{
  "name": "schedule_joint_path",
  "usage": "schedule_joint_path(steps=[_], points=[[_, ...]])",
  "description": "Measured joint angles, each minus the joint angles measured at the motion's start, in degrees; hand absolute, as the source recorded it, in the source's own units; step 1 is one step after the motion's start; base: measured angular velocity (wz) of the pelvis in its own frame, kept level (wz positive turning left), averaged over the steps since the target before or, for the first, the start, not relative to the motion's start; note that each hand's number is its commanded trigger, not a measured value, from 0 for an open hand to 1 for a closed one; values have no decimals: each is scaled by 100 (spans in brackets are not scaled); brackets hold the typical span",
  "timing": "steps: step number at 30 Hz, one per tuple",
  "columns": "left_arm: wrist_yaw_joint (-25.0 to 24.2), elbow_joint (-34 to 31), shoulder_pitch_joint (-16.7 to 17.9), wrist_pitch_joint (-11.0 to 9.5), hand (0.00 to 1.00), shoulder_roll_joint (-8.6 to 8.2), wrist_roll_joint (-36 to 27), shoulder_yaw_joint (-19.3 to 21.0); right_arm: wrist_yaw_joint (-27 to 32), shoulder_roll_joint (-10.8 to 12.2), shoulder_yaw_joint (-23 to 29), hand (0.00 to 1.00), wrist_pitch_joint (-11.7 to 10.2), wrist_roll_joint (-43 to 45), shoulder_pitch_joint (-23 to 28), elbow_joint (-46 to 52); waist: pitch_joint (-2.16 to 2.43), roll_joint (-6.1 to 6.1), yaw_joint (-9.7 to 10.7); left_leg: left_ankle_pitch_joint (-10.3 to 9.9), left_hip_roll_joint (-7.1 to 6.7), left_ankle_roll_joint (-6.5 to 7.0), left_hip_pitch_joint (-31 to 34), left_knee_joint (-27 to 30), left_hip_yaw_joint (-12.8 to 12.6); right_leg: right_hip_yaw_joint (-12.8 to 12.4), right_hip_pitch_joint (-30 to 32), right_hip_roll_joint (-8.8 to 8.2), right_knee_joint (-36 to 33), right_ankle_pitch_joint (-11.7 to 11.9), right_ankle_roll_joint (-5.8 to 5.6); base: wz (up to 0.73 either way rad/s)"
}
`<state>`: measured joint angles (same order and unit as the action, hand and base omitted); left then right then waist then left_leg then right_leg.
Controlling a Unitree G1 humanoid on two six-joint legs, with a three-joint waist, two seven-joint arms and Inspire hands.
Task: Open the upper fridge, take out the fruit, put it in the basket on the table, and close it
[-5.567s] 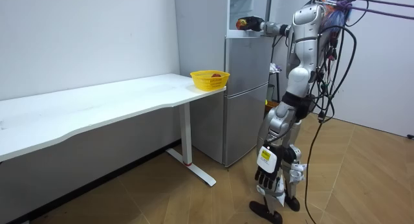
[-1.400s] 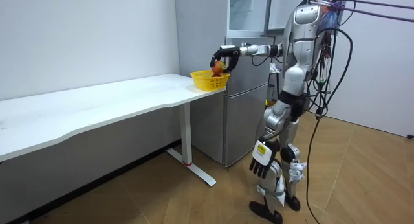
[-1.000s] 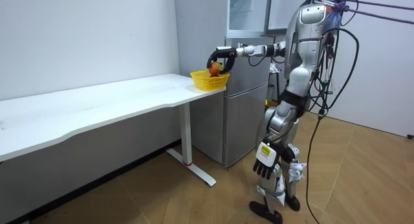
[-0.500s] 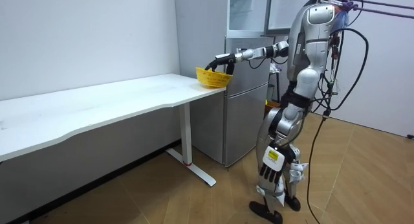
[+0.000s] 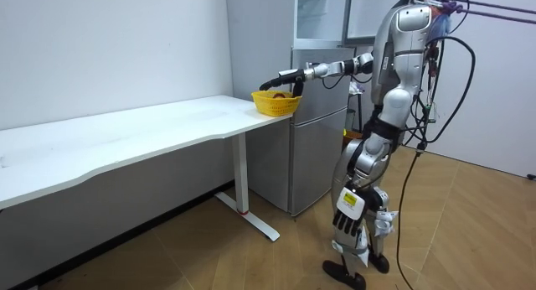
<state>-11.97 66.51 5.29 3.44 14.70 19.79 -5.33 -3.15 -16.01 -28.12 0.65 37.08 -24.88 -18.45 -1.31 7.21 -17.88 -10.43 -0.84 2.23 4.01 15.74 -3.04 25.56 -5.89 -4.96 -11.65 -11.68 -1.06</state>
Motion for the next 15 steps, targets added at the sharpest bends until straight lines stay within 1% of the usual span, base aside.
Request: schedule_joint_path(steps=[15], points=[[5,-7,4,1,0,-1,-1,-4,0,1,0,0,0,-30,1,2,2,-8,12,0,2,0,-83,-7,-17,-31,-46,-7,-10,0,0,0]])
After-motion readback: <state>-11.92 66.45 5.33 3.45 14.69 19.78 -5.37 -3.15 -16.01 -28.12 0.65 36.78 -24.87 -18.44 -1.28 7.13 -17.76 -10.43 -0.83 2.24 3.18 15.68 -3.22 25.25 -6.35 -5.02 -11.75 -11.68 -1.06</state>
